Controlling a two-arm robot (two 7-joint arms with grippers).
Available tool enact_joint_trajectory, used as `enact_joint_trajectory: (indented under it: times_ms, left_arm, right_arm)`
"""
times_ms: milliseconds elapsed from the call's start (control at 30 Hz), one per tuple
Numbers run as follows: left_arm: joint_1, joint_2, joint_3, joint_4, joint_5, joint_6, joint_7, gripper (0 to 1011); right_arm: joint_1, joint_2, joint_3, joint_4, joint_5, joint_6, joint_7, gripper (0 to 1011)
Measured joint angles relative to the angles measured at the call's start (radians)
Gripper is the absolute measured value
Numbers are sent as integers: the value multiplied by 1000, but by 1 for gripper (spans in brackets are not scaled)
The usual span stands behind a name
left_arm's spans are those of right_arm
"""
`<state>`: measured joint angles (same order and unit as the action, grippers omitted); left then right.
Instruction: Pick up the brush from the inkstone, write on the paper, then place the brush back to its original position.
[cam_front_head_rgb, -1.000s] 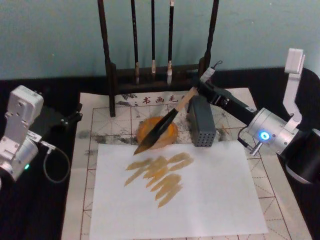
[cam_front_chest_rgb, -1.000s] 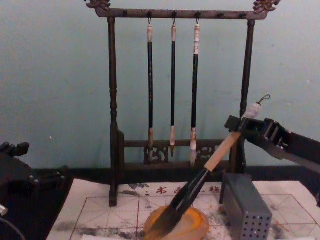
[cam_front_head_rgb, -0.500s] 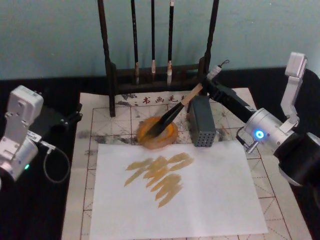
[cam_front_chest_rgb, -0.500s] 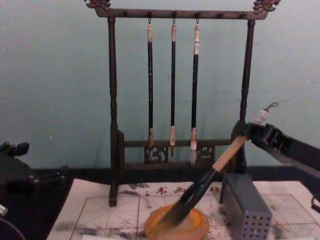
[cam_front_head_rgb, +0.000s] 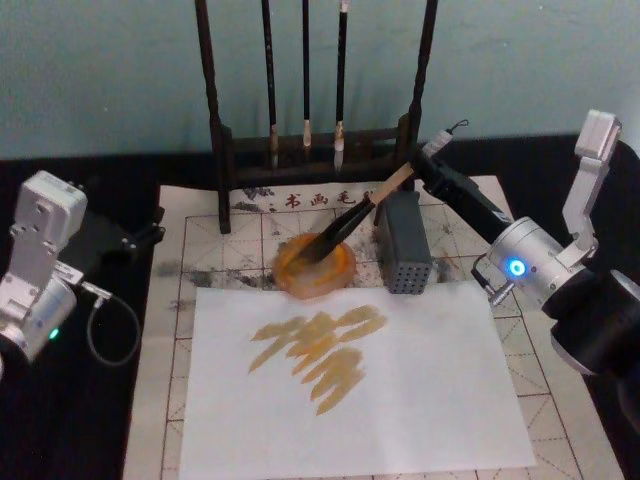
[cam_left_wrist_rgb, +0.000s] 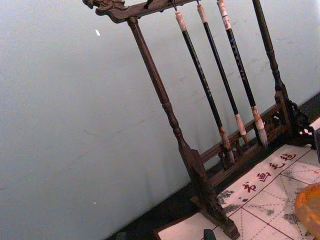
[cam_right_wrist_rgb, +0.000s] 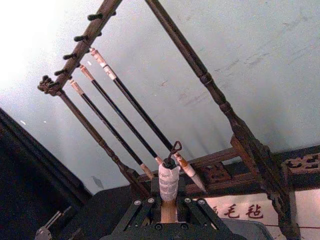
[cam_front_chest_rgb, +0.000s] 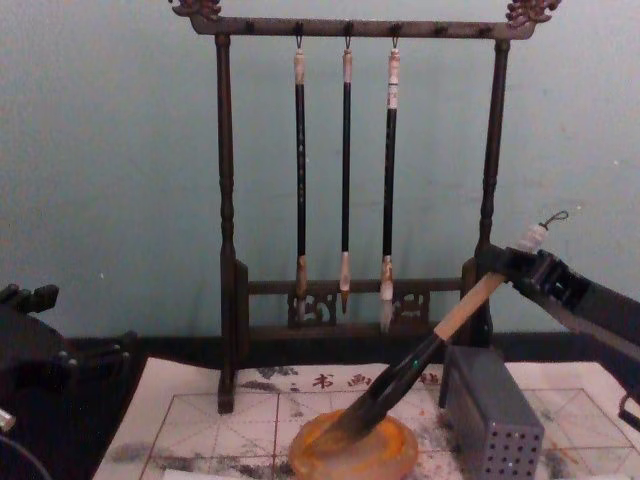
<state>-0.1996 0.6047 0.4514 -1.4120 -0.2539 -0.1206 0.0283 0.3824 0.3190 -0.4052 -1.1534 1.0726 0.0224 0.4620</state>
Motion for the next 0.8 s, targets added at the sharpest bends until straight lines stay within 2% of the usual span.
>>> enact_joint_trajectory:
  times_ms: [333, 800]
  left_arm:
    - [0, 0, 0, 0, 0, 0, 0, 1001]
    - [0, 0, 0, 0, 0, 0, 0, 1001]
  right_arm:
    - [-6, -18, 22, 10, -7, 0, -12, 181]
    - [-28, -26, 44, 6, -1, 23, -37, 181]
